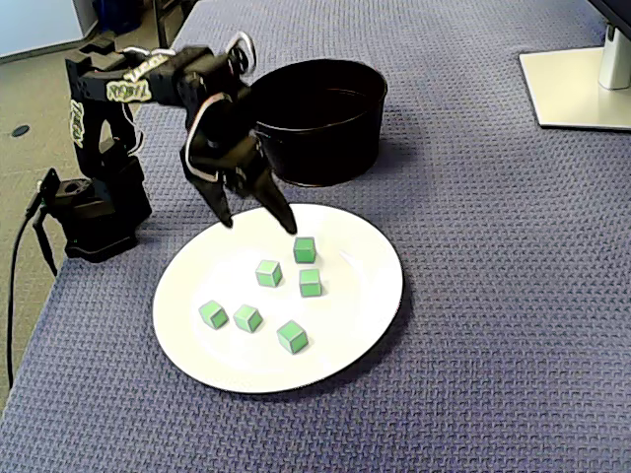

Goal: Pick up the items on the white plate and put them in the black container.

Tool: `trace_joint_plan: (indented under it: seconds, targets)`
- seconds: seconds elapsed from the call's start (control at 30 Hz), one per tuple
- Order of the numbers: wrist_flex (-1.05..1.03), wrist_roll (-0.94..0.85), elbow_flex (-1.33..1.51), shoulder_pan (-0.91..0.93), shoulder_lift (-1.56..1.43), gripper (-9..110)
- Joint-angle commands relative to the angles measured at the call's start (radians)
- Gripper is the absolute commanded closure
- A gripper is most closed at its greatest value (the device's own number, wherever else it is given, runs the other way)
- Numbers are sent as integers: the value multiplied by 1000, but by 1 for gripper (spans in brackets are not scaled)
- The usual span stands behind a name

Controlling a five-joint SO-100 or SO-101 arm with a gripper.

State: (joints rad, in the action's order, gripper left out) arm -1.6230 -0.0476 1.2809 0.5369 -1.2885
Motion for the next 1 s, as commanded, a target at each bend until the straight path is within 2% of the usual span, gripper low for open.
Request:
trace_joint_plan:
  seconds: [0.0, 0.73, 0.97]
  targets:
    - [29, -66, 20, 28, 11, 59]
    - [166, -186, 130, 40, 118, 62]
    - [179, -181, 146, 21, 130, 73]
